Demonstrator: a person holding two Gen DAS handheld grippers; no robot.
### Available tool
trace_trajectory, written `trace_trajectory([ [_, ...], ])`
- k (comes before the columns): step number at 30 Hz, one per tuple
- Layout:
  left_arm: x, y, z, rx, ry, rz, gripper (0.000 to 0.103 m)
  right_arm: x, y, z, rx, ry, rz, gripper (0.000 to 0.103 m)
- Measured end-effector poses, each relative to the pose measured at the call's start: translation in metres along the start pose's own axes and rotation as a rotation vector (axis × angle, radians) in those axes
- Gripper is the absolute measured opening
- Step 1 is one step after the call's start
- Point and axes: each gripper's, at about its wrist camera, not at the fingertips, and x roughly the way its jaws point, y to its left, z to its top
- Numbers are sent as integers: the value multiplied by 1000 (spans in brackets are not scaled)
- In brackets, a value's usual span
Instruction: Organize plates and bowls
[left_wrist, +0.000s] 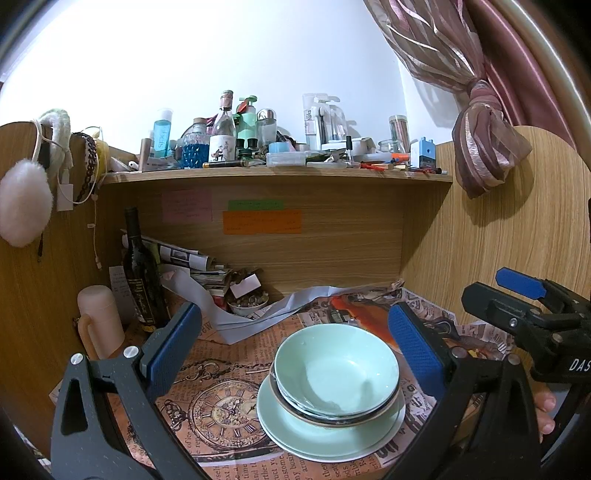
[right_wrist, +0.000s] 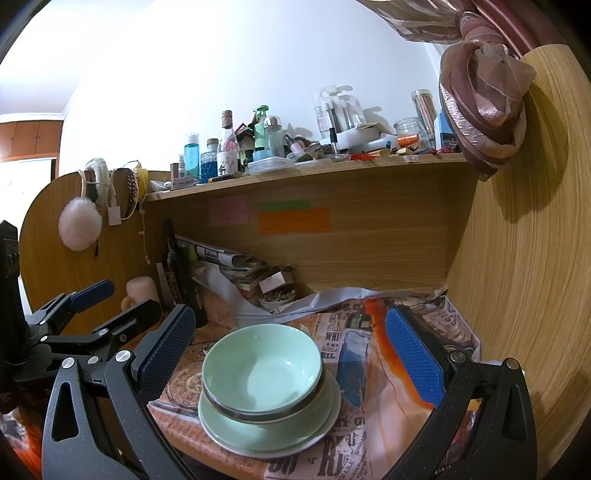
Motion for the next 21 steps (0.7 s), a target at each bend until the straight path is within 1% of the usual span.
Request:
trace_trajectory([
  [21, 3, -3, 1, -7, 5, -6, 103, -1, -2, 1, 0, -3, 1, 103],
])
